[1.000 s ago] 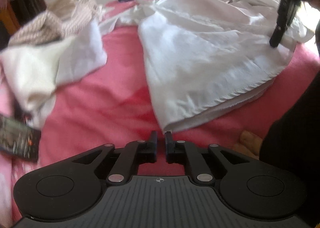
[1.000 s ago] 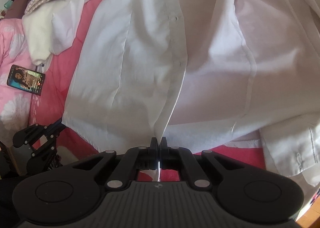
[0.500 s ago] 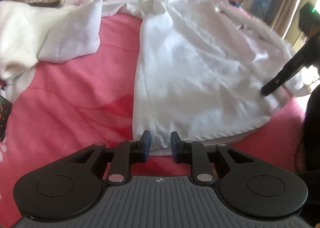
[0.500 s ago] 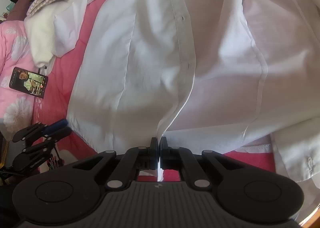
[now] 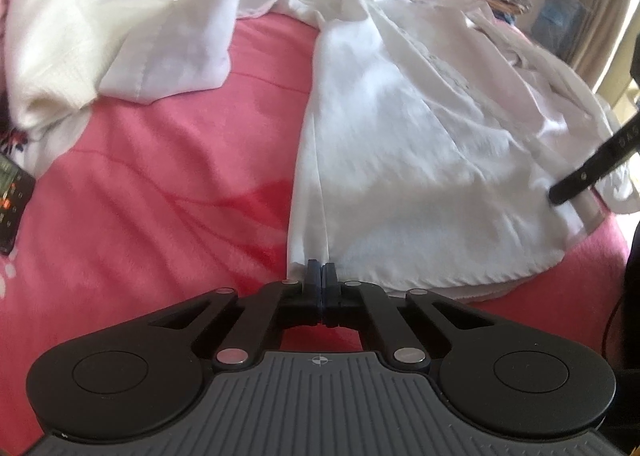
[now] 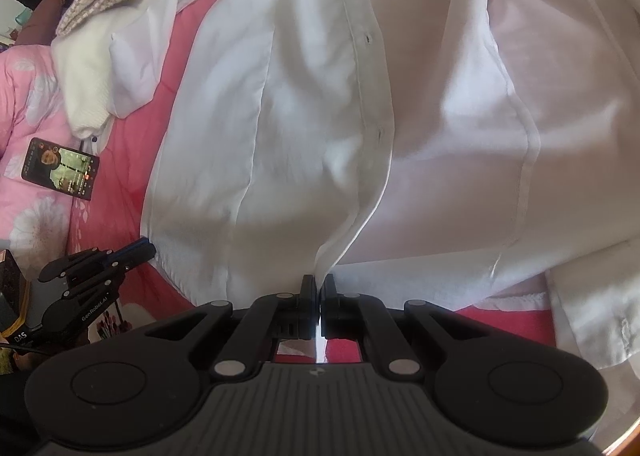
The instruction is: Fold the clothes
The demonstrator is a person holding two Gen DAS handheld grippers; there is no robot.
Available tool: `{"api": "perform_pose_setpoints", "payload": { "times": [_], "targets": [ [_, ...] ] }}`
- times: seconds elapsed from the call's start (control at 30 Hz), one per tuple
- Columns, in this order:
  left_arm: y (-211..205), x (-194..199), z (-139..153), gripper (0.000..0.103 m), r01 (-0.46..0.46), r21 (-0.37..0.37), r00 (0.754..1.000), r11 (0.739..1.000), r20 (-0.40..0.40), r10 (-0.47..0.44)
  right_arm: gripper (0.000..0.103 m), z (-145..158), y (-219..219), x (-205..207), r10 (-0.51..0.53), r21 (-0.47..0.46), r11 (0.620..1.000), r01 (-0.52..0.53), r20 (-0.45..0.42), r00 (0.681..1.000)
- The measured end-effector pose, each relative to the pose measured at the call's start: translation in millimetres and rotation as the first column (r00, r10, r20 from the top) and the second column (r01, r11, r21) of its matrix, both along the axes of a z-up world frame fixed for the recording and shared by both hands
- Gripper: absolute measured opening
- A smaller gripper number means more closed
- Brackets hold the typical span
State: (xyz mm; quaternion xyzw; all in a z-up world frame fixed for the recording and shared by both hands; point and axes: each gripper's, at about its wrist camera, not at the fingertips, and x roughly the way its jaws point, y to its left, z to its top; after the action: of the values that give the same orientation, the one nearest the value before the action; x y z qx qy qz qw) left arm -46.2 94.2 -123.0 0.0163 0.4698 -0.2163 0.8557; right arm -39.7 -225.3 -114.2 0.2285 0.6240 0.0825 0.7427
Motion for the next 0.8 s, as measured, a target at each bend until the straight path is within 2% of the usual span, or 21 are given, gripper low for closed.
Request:
{"api": "perform_pose_setpoints", "payload": {
  "times": [0.13, 0.33, 0.47, 0.67, 0.8],
  "targets": [
    [16, 1, 7, 0.000, -0.050, -0.072, 0.998, 0.996, -0.027, 0.048, 0.003, 0, 0, 0, -0.004, 0.007, 1.000, 0.004, 0.010, 1.000],
    [44, 9, 13, 0.000, -0.165, -0.160, 0.985, 0.973, -0.084, 0.153, 0.003, -2, 1, 3, -0.003, 0.031, 1.000, 0.002, 0.027, 1.000],
    [42, 12, 8, 0.000, -0.182, -0.121, 0.981, 0.976, -0.088, 0.172, 0.003, -6, 4, 5, 0.004, 0.038, 0.999, -0.005, 0.027, 1.000],
    [38, 12, 3, 0.000, -0.179, -0.020, 0.982, 0.984, -0.058, 0.177, 0.003, -9, 4, 5, 0.004, 0.033, 0.999, -0.004, 0.020, 1.000],
    [45, 11, 5, 0.000, -0.164, -0.032, 0.985, 0.986, -0.064, 0.162, 0.003, -11, 2, 5, -0.006, 0.040, 0.999, 0.005, 0.019, 1.000]
  ]
}}
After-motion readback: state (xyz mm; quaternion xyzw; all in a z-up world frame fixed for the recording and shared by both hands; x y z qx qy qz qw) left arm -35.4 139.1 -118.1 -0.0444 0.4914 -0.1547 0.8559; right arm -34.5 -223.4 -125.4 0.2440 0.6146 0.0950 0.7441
